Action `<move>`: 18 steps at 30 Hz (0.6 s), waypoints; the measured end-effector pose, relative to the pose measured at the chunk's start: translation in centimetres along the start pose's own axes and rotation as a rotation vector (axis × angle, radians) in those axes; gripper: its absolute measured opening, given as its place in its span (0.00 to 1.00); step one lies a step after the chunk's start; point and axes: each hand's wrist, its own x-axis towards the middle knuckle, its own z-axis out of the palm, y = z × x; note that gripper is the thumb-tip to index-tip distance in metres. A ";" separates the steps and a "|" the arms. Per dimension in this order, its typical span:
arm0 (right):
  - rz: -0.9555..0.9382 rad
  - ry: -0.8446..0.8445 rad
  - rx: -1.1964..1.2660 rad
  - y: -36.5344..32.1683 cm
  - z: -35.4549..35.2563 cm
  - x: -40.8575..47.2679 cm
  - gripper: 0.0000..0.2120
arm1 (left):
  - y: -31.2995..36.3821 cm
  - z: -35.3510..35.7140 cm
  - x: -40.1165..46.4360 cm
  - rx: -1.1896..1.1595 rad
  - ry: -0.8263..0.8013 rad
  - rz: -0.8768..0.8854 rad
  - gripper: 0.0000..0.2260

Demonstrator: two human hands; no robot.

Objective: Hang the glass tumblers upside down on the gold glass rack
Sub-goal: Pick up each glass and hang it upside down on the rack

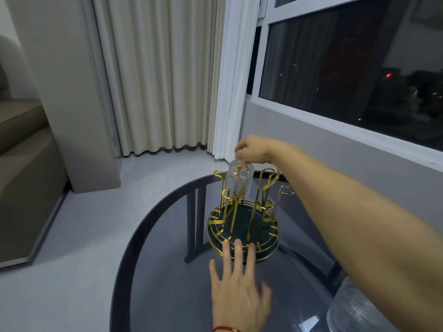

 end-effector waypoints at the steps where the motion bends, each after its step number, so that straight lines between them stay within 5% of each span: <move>1: -0.020 0.081 0.025 0.5 -0.2 -1.3 0.21 | 0.1 0.0 -0.1 -0.001 0.011 0.010 0.37; 5: -0.051 0.309 0.048 3.5 -0.4 -8.3 0.18 | 0.1 -0.2 -0.5 0.027 0.025 -0.001 0.35; 10: -0.076 0.393 0.040 7.6 2.0 -19.4 0.17 | 2.0 -2.6 -0.7 -0.049 -0.064 0.037 0.37; 14: -0.115 0.525 0.198 10.2 6.0 -27.9 0.18 | 6.6 -4.8 -1.7 -0.560 -0.166 0.276 0.36; 18: -0.094 0.754 0.364 12.0 10.4 -33.0 0.20 | 10.1 -5.0 -2.6 -0.789 -0.329 0.259 0.42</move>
